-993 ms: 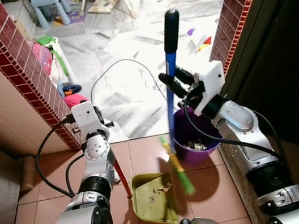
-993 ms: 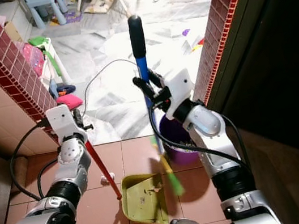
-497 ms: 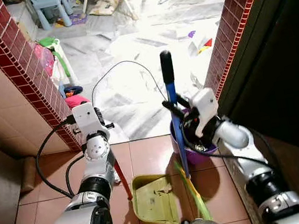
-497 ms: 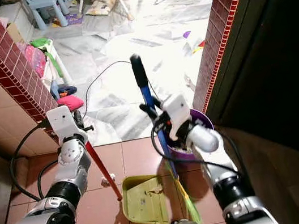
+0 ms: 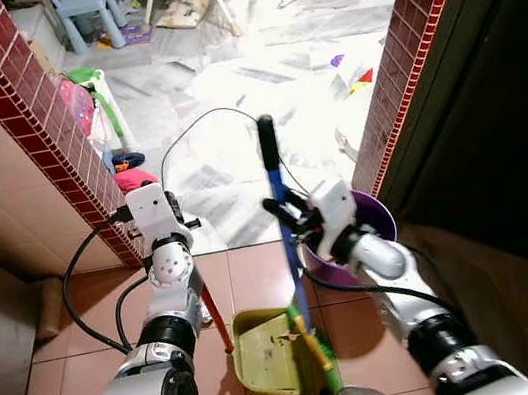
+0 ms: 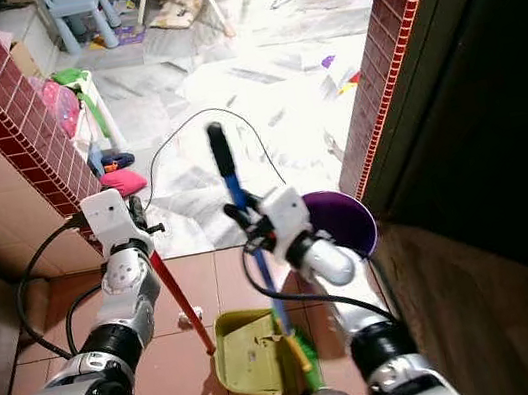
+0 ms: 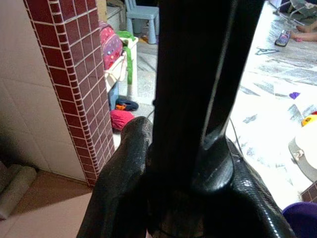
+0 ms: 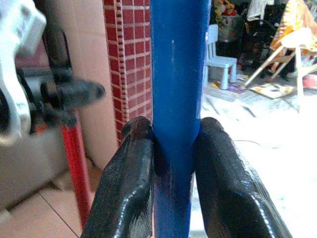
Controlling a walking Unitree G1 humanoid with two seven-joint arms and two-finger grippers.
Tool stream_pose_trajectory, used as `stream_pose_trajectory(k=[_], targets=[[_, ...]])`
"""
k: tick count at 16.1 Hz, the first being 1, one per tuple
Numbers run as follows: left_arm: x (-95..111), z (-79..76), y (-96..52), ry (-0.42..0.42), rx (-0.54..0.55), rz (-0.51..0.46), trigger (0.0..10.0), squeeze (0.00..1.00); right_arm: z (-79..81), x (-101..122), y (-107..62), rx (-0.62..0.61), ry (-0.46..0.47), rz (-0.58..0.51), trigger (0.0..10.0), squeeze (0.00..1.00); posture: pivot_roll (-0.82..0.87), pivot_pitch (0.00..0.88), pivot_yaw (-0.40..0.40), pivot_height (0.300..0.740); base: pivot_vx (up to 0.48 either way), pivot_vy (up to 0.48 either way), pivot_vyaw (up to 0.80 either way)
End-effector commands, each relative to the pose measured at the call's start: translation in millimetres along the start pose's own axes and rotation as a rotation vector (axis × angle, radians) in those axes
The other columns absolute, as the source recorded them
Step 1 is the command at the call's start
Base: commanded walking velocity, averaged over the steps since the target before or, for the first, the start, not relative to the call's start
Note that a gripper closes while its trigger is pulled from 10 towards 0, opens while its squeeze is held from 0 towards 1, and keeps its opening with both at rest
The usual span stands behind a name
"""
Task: Sweep floor
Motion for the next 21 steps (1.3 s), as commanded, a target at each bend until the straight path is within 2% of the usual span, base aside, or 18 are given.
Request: stream_pose_trajectory(k=[1, 3, 4, 6, 9, 11, 16, 18, 19, 20, 21], targets=[[-12.1, 3.8, -5.0, -0.011, 0.028, 0.042, 10.0, 0.0, -1.7, 14.9, 12.3, -0.022, 0.064, -0.057, 10.0, 0.0, -0.15, 0.091, -0.026, 0.74, 0.0, 0.0, 0.0], [-12.9, 3.9, -5.2, -0.017, 0.032, 0.046, 10.0, 0.0, -16.9, 31.1, 21.8, -0.096, 0.204, -0.107, 10.0, 0.0, -0.16, 0.082, -0.034, 0.74, 0.0, 0.0, 0.0], [-13.2, 5.0, -5.3, -0.022, 0.037, 0.047, 10.0, 0.0, -26.7, 40.2, 22.8, -0.118, 0.22, -0.134, 10.0, 0.0, -0.17, 0.078, -0.035, 0.74, 0.0, 0.0, 0.0], [-13.5, 5.7, -4.9, -0.034, 0.045, 0.051, 10.0, 0.0, -40.5, 52.2, 18.5, -0.107, 0.148, -0.164, 10.0, 0.0, -0.19, 0.063, -0.039, 0.74, 0.0, 0.0, 0.0], [-11.3, 5.8, -3.3, -0.053, 0.053, 0.048, 10.0, 0.0, -57.6, 53.1, -1.5, -0.082, -0.051, -0.137, 10.0, 0.0, -0.21, 0.04, -0.041, 0.74, 0.0, 0.0, 0.0], [-7.5, 6.8, -0.9, -0.062, 0.057, 0.042, 10.0, 0.0, -69.9, 51.4, -13.5, -0.113, -0.091, -0.114, 10.0, 0.0, -0.22, 0.025, -0.039, 0.74, 0.0, 0.0, 0.0], [-1.2, 10.4, 3.2, -0.069, 0.064, 0.031, 10.0, 0.0, -77.3, 46.8, -27.4, -0.119, -0.172, -0.081, 10.0, 0.0, -0.22, 0.004, -0.03, 0.74, 0.0, 0.0, 0.0], [2.9, 12.0, 4.9, -0.098, 0.073, 0.018, 10.0, 0.0, -76.6, 40.3, -36.6, -0.118, -0.209, -0.048, 10.0, 0.0, -0.22, 0.0, -0.028, 0.74, 0.0, 0.0, 0.0], [5.8, 12.9, 5.8, -0.106, 0.074, 0.006, 10.0, 0.0, -75.1, 37.1, -41.7, -0.111, -0.244, -0.027, 10.0, 0.0, -0.22, 0.0, -0.028, 0.74, 0.0, 0.0, 0.0], [11.3, 16.9, 6.7, -0.127, 0.09, -0.023, 10.0, 0.0, -73.4, 29.4, -51.5, -0.103, -0.318, 0.012, 10.0, 0.0, -0.22, 0.0, -0.03, 0.74, 0.0, 0.0, 0.0], [19.4, 22.3, 8.2, -0.145, 0.108, -0.06, 10.0, 0.0, -75.2, 18.8, -66.7, -0.11, -0.389, 0.066, 10.0, 0.0, -0.21, 0.0, -0.034, 0.74, 0.0, 0.0, 0.0]])
Point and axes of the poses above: a point about 5 cm out from each wrist's last joint towards the gripper, its own y axis pointing out of the wrist towards the gripper, its own x axis along the axis of the wrist's last joint, z = x × y, the point moved 4 cm from there along y, pointing out of the wrist towards the gripper, and after that the axes turned 15 degrees about -y, right-handed, at the moved point
